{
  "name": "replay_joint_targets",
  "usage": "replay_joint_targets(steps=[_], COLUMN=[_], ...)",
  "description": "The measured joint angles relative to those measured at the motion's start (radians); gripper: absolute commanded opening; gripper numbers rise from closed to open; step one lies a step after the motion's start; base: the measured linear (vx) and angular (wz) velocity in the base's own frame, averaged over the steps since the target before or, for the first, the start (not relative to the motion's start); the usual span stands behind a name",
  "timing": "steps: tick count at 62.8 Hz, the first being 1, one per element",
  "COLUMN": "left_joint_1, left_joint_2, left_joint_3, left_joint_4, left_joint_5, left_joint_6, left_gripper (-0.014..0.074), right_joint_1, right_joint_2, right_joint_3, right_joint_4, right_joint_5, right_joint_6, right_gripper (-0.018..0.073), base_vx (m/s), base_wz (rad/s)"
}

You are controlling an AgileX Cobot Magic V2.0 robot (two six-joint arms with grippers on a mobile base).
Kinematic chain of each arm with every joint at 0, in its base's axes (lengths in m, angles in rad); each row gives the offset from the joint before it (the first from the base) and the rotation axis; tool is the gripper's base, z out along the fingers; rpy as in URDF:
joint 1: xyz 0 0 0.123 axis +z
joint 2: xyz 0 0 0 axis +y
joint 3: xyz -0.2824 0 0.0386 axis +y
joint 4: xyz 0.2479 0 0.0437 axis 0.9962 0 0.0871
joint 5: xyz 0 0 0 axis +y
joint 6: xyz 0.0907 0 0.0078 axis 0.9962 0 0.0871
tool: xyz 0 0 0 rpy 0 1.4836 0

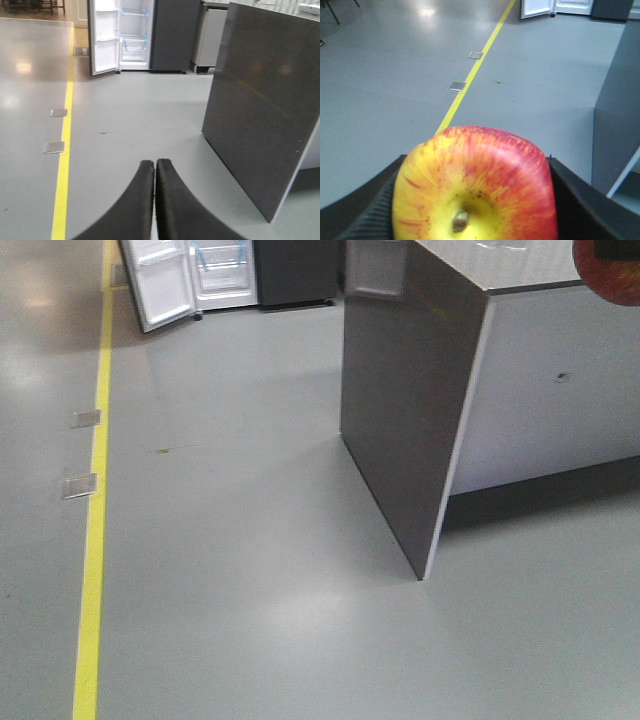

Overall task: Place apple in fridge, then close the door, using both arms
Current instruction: 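Drive the base away from the counter holding the apple in right gripper, then drive toward the open fridge carrying the apple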

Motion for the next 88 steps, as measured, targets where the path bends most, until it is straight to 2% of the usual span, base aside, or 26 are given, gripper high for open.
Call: replay_joint_targets(steps=[60,88], left_joint_1=[0.000,0.000], left_joint_2=[0.000,0.000], left_joint_3=[0.000,0.000], left_joint_4=[0.000,0.000], left_joint_5=[0.000,0.000], left_joint_6=[0.000,0.000], left_gripper=[-0.0006,-0.0006], right_joint_1=[0.000,0.000], right_joint_2=[0.000,0.000], right_joint_3=[0.000,0.000], right_joint_4=[-0.001,-0.001], right_joint_5=[0.000,0.000], right_joint_6=[0.000,0.000], right_gripper=[-0.0006,-0.0006], base_vx=[0.08,0.12], base_wz=[0.31,0.13])
